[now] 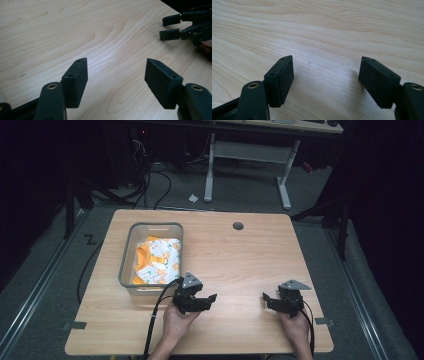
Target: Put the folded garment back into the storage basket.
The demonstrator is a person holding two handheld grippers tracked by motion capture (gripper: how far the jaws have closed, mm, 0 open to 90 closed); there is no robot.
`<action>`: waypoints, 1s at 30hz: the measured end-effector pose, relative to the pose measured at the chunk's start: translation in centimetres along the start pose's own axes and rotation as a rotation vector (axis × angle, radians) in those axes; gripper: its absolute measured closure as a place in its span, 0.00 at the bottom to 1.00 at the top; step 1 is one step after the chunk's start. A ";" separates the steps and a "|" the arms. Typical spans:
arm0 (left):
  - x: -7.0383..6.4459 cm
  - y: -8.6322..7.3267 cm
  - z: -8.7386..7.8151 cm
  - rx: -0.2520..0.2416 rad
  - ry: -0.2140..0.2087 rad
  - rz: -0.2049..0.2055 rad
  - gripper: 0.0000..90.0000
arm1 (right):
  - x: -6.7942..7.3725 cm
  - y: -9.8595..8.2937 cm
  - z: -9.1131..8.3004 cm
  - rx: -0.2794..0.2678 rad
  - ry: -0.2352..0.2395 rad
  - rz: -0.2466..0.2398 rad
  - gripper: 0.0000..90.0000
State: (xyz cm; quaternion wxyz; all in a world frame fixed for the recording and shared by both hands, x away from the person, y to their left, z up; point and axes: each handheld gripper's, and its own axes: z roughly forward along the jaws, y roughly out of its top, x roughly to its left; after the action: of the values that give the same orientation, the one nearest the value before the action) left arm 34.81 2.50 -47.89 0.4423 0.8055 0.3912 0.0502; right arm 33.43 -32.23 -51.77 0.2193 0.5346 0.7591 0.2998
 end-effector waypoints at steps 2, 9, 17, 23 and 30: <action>0.0 -0.3 0.4 0.013 0.011 0.005 0.39 | 0.0 0.0 0.0 0.000 0.000 0.000 0.31; 0.2 -1.2 1.2 0.039 0.039 0.007 0.39 | 0.0 0.0 0.0 0.000 0.000 0.000 0.31; 0.2 -2.1 2.3 0.073 0.086 0.038 0.39 | 0.0 0.0 0.0 0.000 0.000 0.000 0.31; 0.1 -2.8 3.1 0.090 0.157 0.083 0.39 | 0.0 0.0 0.0 0.000 0.000 -0.001 0.31; -0.2 -3.2 3.4 0.067 0.200 0.123 0.37 | 0.0 0.0 0.0 0.000 0.001 0.000 0.31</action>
State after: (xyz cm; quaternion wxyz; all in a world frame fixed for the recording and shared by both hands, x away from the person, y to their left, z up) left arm 34.27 1.04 -52.32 0.3700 0.8331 0.3849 0.1443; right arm 33.43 -32.24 -51.77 0.2190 0.5344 0.7593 0.2998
